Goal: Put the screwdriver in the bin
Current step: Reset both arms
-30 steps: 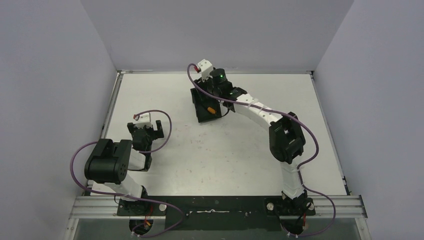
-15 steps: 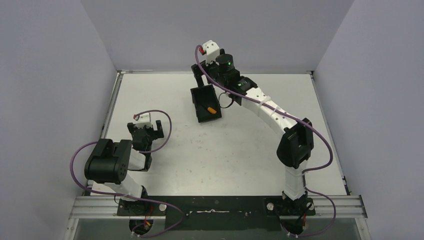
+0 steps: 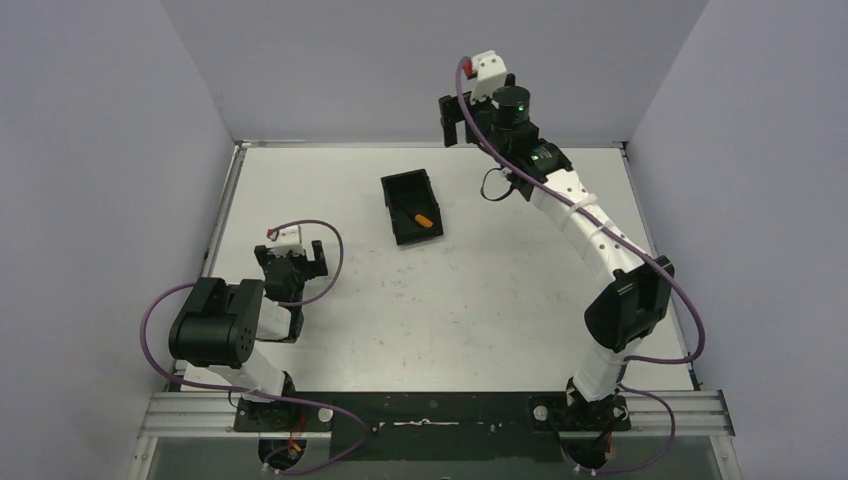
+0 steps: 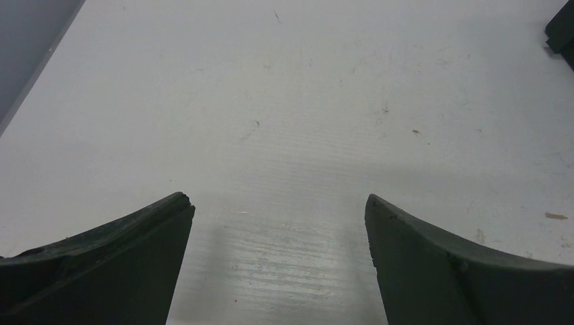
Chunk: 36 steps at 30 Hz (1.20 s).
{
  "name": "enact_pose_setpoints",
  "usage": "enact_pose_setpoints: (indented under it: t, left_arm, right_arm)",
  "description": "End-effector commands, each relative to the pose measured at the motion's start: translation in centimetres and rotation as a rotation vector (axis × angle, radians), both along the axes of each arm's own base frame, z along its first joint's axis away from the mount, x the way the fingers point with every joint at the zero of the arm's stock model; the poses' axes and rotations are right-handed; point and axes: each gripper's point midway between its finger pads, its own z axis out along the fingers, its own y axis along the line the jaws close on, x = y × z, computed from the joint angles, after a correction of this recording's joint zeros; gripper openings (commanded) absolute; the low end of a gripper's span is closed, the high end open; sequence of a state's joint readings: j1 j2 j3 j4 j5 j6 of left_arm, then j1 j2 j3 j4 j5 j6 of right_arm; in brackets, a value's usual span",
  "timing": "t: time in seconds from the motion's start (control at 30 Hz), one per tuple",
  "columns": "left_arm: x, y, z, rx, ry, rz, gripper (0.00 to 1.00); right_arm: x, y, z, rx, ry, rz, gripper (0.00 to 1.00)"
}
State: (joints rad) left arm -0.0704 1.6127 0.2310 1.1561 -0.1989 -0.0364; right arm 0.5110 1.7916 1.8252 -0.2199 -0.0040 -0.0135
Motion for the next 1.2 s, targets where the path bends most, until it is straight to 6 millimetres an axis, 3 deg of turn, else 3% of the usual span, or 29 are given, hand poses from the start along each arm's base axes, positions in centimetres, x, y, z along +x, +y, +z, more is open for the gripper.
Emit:
enact_pose_setpoints:
  t: [0.0, 0.3, 0.67, 0.9, 1.17]
  left_arm:
    - [1.2, -0.3, 2.1, -0.001, -0.077, -0.013, 0.97]
    - [1.2, -0.3, 2.1, -0.002, -0.078, -0.013, 0.97]
    - [1.2, -0.3, 2.1, 0.000, -0.077, -0.013, 0.97]
    - [1.2, -0.3, 2.1, 0.000, -0.078, -0.013, 0.97]
    - [1.2, -0.3, 2.1, 0.000, -0.077, -0.013, 0.97]
  right_arm:
    - [-0.4, -4.8, 3.4, 0.039, -0.065, -0.064, 1.00]
    - [-0.2, -14.3, 4.1, 0.050, -0.046, -0.162, 1.00]
    - [-0.5, -24.8, 2.1, 0.055, 0.011, -0.312, 1.00]
    - [0.2, -26.2, 0.1, 0.044, 0.068, -0.356, 1.00]
    - [0.3, -26.0, 0.4, 0.049, 0.050, -0.344, 1.00]
